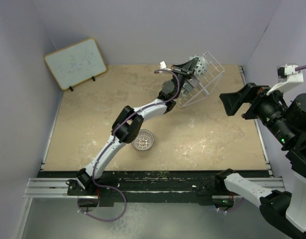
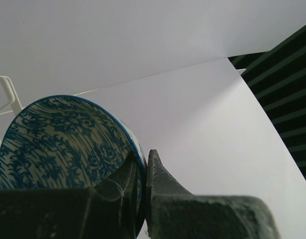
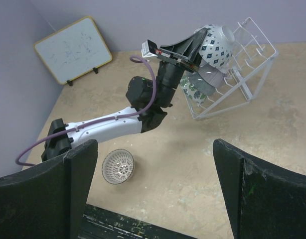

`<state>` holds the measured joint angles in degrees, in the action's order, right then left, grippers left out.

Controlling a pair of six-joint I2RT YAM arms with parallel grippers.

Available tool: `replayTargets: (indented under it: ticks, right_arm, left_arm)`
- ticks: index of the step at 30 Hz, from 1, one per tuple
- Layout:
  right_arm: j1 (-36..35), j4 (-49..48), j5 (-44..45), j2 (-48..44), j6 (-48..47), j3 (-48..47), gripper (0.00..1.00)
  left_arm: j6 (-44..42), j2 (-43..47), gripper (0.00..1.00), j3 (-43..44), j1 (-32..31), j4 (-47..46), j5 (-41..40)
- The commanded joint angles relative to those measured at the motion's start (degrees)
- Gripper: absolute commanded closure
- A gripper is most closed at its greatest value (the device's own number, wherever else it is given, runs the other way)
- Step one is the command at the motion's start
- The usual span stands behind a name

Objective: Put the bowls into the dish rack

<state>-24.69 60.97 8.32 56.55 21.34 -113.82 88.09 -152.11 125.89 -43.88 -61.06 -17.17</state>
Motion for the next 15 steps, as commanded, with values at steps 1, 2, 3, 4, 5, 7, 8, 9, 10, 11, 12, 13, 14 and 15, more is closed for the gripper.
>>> replayTargets:
  ticks: [1, 2, 3, 4, 5, 7, 8, 9, 10, 11, 12, 13, 14, 15]
  right_arm:
    - [0.21, -1.45, -0.10, -0.13, -1.19, 0.40, 0.00]
    - [0.25, -1.51, -0.09, -0.11, -1.20, 0.44, 0.00]
    - [0.25, -1.59, -0.16, -0.05, -1.21, 0.37, 0.00]
    - [0.25, -1.60, -0.14, -0.04, -1.28, 0.43, 0.00]
    - [0.25, -1.64, -0.14, -0.04, -1.26, 0.51, 0.00]
    - [0.25, -1.65, -0.07, -0.04, -1.38, 0.61, 0.00]
    - [0.25, -1.65, -0.06, -0.04, -1.38, 0.62, 0.00]
    - [0.21, -1.67, -0.06, 0.00, -1.39, 0.62, 0.00]
    - [0.25, -1.65, -0.05, 0.04, -1.48, 0.62, 0.00]
    - [0.25, -1.69, -0.10, 0.09, -1.52, 0.62, 0.00]
    - [0.25, -1.66, -0.15, 0.13, -1.54, 0.62, 0.00]
    - [0.25, -1.74, -0.11, 0.13, -1.56, 0.66, 0.00]
    - [0.22, -1.80, -0.07, 0.13, -1.57, 0.77, 0.00]
    - [0.21, -1.86, -0.07, 0.13, -1.57, 0.83, 0.00]
  left_arm:
    - [2.32, 0.02, 1.00, 4.52, 0.54, -3.57, -1.37]
    - [2.47, 0.02, 1.00, 4.40, 0.56, -3.35, -1.24]
    - [2.36, 0.01, 1.00, 3.94, 0.57, -3.29, -1.30]
    - [2.46, -0.02, 1.00, 3.73, 0.55, -3.09, -1.37]
    - [2.56, -0.10, 1.00, 3.42, 0.59, -3.09, -1.38]
    - [2.84, -0.28, 1.00, 2.91, 0.63, -3.19, -1.54]
    - [2.94, -0.36, 1.00, 2.81, 0.71, -3.32, -1.48]
    - [3.01, -0.50, 1.00, 2.75, 0.77, -3.24, -1.42]
    - [2.99, -0.54, 1.00, 2.66, 0.82, -3.17, -1.42]
    - [2.92, -0.57, 1.00, 2.75, 0.81, -2.90, -1.38]
    - [2.94, -0.82, 1.00, 2.97, 0.81, -2.35, -1.33]
    - [3.00, -1.12, 1.00, 3.41, 0.81, -1.83, -1.30]
    - [3.03, -1.47, 1.00, 3.85, 0.81, -1.65, -1.17]
    - [3.23, -1.92, 1.00, 4.38, 0.81, -1.61, -1.05]
